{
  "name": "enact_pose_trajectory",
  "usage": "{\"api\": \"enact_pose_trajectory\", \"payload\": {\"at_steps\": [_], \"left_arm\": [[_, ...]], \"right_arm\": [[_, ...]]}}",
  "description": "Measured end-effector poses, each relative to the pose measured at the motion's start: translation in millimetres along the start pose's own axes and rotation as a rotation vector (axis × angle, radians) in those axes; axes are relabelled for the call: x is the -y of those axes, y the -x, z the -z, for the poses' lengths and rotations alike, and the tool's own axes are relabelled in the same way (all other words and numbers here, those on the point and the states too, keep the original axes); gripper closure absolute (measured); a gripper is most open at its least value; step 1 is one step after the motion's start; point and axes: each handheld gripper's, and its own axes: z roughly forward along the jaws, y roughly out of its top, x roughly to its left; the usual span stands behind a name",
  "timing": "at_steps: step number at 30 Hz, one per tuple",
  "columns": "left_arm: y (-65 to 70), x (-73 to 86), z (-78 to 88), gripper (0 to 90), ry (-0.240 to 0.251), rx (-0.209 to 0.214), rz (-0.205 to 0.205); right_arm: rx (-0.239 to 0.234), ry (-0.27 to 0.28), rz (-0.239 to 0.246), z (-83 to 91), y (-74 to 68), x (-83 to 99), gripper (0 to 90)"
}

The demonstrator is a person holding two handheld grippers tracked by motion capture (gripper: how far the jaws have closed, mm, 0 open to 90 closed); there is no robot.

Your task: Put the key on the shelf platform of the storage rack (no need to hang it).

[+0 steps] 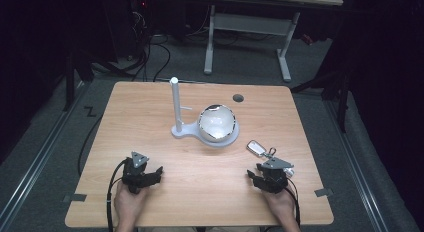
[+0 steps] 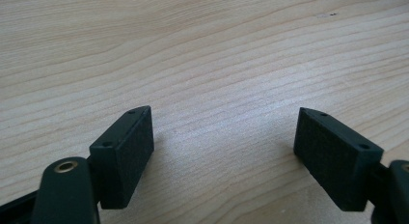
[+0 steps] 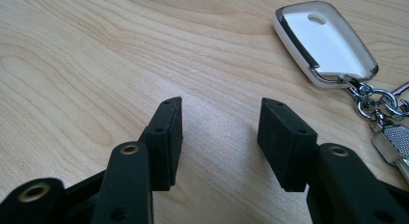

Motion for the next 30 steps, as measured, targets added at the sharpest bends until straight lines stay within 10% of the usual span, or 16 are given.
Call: {"api": "enact_pose_trajectory", "payload": {"at_steps": [30], "left_arm": [[-0.1, 0.1, 0.1, 22.2, 0.000, -0.001, 0.001]], "right_arm": [[-0.012, -0.005, 0.007, -0.3, -1.1, -0.4, 45.8]]}}
